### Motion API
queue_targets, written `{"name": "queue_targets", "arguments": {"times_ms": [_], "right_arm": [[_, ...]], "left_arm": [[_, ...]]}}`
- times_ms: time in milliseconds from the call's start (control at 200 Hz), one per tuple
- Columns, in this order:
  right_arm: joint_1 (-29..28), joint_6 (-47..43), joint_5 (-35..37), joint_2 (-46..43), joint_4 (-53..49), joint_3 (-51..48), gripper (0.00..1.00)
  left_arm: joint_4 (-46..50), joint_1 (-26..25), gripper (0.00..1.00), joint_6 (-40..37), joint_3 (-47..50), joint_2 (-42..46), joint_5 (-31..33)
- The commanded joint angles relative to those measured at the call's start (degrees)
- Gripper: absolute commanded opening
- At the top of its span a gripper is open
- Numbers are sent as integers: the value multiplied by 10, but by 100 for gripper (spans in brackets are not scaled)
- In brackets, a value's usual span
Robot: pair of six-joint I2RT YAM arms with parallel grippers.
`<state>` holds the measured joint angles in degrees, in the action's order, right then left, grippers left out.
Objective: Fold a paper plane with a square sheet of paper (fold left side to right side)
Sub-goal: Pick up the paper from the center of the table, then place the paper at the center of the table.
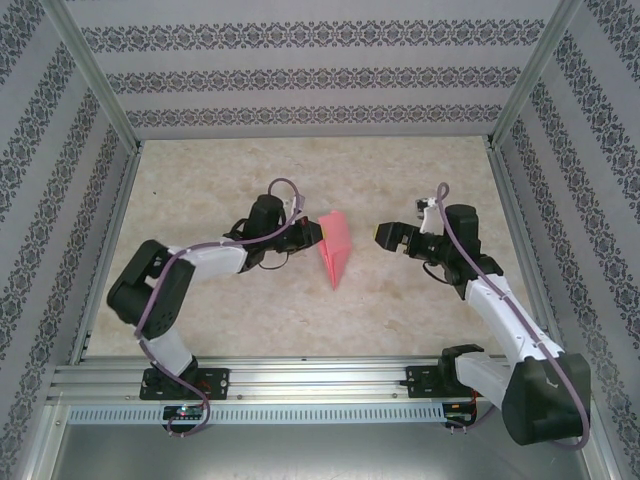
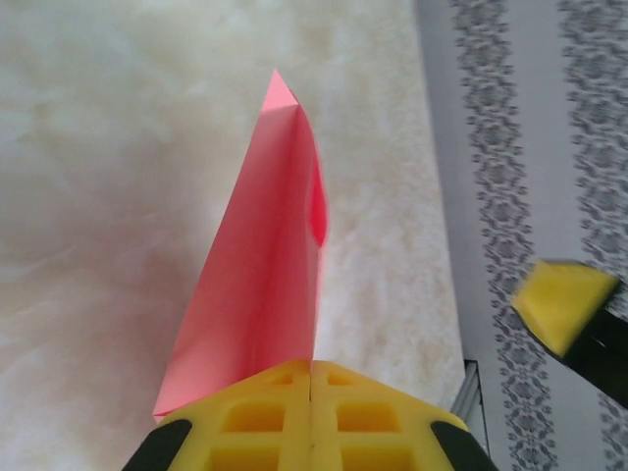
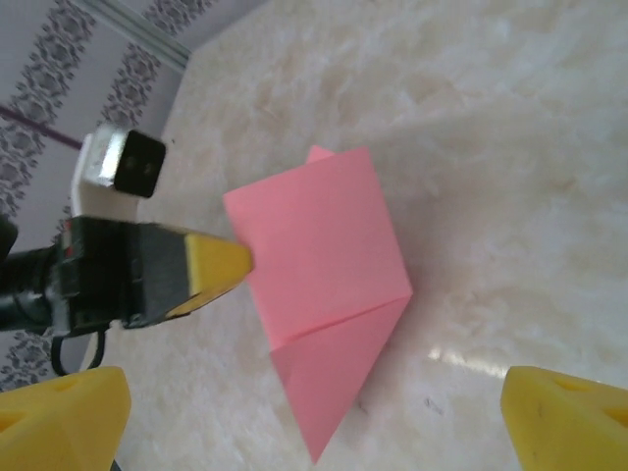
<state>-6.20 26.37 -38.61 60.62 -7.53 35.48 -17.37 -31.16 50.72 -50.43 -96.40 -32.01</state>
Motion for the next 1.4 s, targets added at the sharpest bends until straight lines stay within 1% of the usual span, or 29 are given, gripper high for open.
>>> {"name": "queue_targets", "arguments": {"times_ms": [0, 70, 150, 240, 300, 350, 450, 585, 724, 804, 899, 1054, 1189, 1234, 1269, 1324, 1344, 1369, 1394], "right_arm": [[15, 26, -96, 26, 135, -14, 93], [15, 38, -136, 54, 194, -12, 88], [10, 32, -186, 91, 231, 1, 81], [-5, 14, -215, 116, 258, 14, 78], [-19, -5, -220, 127, 261, 25, 76], [-28, -18, -233, 142, 258, 36, 73], [-46, -24, -264, 174, 259, 60, 69], [-76, -27, -295, 181, 271, 70, 65], [-94, -32, -310, 174, 265, 70, 57], [-104, -49, -309, 173, 235, 77, 52], [-108, -64, -306, 175, 199, 88, 40], [-109, -75, -298, 169, 176, 93, 29], [-108, -97, -273, 164, 140, 96, 15], [-108, -96, -271, 165, 138, 96, 11], [-108, -94, -271, 167, 136, 97, 8], [-109, -92, -266, 170, 131, 98, 5], [-109, -92, -262, 170, 127, 98, 4], [-109, -92, -251, 172, 120, 98, 3], [-109, -94, -240, 173, 110, 99, 2]], "left_arm": [[34, 15, 0, -78, 15, 64, -34], [43, 22, 0, -97, 25, 94, -52], [46, 32, 0, -116, 35, 123, -77], [50, 37, 0, -143, 38, 148, -109], [58, 38, 0, -164, 38, 166, -126], [63, 38, 0, -181, 37, 180, -144], [73, 38, 0, -210, 38, 211, -171], [106, 38, 0, -240, 36, 245, -182], [111, 38, 0, -247, 38, 256, -189], [110, 38, 0, -249, 37, 256, -195], [110, 38, 0, -249, 37, 254, -193], [116, 38, 0, -248, 35, 247, -182], [123, 38, 0, -246, 35, 242, -169], [129, 39, 2, -247, 34, 240, -163], [134, 40, 8, -248, 33, 239, -157], [139, 42, 9, -248, 34, 239, -149], [142, 44, 11, -248, 34, 239, -144], [146, 46, 18, -249, 34, 241, -137], [155, 48, 29, -251, 33, 243, -126]]}}
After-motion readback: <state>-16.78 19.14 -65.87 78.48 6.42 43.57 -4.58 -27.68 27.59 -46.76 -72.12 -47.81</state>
